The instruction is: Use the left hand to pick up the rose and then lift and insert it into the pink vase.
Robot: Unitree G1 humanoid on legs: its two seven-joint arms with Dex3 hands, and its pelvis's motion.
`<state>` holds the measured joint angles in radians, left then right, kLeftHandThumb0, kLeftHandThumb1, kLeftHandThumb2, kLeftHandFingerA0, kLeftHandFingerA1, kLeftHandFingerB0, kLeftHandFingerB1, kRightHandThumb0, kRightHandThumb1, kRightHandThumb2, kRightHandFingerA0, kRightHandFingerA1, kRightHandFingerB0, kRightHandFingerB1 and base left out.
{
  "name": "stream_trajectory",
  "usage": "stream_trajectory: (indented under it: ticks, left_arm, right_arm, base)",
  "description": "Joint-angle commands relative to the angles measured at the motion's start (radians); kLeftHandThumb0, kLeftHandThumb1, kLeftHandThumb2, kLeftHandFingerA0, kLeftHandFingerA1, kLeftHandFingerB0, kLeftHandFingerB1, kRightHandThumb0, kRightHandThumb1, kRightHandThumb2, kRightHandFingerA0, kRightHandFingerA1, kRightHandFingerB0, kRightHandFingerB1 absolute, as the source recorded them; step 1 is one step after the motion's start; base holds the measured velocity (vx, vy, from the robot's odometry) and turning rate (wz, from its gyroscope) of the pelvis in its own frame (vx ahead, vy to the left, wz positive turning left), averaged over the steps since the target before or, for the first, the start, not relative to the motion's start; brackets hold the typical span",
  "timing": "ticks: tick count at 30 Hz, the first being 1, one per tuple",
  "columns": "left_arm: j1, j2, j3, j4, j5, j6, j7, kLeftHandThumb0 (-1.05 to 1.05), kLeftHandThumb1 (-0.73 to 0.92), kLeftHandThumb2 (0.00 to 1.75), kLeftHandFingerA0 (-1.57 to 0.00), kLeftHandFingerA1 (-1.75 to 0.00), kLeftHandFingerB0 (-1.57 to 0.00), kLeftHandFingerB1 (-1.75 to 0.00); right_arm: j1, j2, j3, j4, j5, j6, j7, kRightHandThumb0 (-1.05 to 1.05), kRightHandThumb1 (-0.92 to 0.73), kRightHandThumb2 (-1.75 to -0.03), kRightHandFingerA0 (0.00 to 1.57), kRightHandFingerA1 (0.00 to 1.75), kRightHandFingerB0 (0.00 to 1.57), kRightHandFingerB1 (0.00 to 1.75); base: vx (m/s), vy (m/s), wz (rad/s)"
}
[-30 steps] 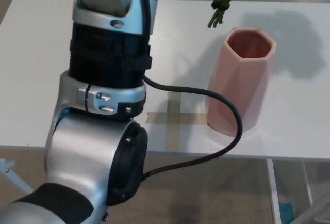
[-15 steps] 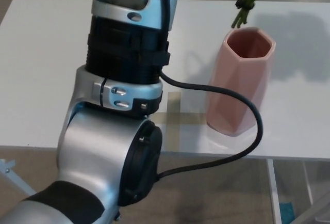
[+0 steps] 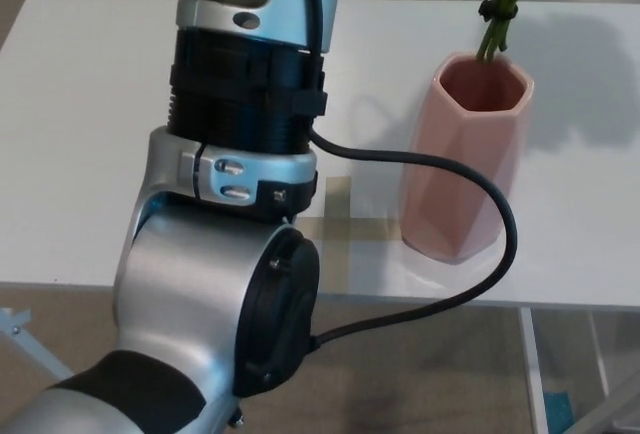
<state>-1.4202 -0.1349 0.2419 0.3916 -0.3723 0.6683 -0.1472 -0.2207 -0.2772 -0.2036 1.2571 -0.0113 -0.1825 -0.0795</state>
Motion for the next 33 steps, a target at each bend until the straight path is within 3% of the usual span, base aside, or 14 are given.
stream_trajectory:
  ticks: [1,33]
  left_arm:
    - [0.004,-0.026,-0.015,-0.005,-0.035,-0.041,-0.008,-0.2,0.83,0.64,-1.05,-1.44,-0.85,-0.84]
    - [0.122,-0.016,-0.129,0.043,0.02,-0.159,0.01,-0.16,0.81,0.67,-1.03,-1.45,-0.85,-0.88]
  right_arm:
    - [0.004,0.008,0.002,0.008,0.003,0.011,-0.009,-0.33,-0.63,-0.59,0.66,0.43,0.54,0.39]
    - [-0.016,0.003,-0.001,-0.009,0.012,0.011,0.031,-0.33,-0.64,-0.59,0.66,0.43,0.55,0.39]
  base:
    - [0.0,0.0,0.0]
    - [0.0,0.0,0.0]
